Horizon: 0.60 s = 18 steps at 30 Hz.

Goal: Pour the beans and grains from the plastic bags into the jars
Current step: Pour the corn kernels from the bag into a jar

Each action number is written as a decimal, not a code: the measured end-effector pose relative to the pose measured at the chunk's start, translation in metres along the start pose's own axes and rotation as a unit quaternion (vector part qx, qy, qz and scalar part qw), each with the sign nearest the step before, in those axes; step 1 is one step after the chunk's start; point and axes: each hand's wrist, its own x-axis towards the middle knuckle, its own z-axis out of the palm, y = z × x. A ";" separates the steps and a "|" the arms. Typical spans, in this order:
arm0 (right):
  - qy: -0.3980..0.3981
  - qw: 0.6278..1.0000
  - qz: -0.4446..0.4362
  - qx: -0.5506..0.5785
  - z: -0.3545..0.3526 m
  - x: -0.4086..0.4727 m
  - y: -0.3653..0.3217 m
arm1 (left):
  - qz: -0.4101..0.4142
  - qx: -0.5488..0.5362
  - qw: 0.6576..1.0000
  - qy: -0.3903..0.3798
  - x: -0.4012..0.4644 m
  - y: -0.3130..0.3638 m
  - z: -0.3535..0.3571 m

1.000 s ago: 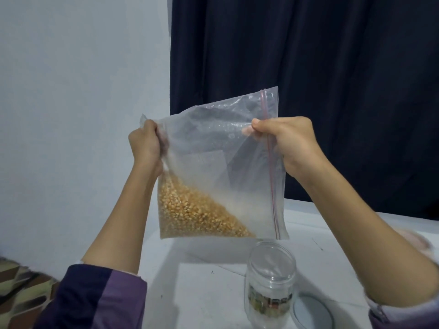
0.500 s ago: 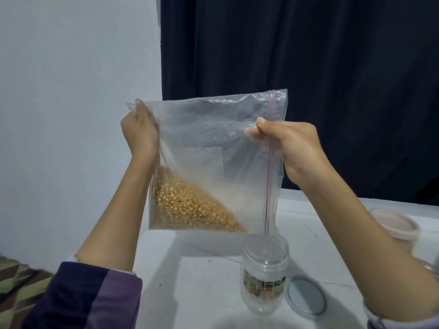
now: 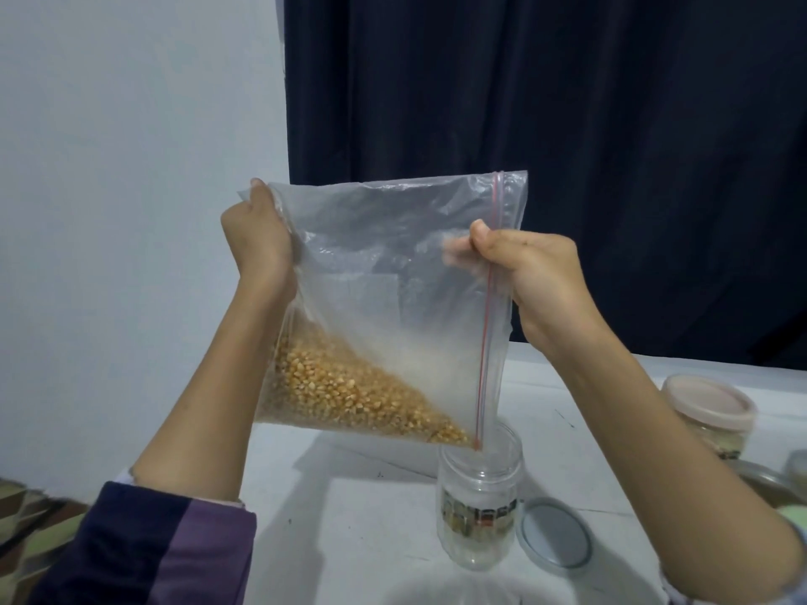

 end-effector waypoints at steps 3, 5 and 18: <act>0.005 1.000 -0.003 0.009 0.000 0.001 0.002 | -0.003 0.007 1.000 0.002 -0.003 0.002 0.000; 0.012 1.000 -0.009 0.012 -0.001 0.001 0.003 | -0.003 0.005 1.000 0.000 -0.006 0.004 0.001; 0.012 0.999 -0.030 0.010 -0.004 0.000 0.015 | -0.011 -0.062 0.998 0.012 -0.018 0.010 0.007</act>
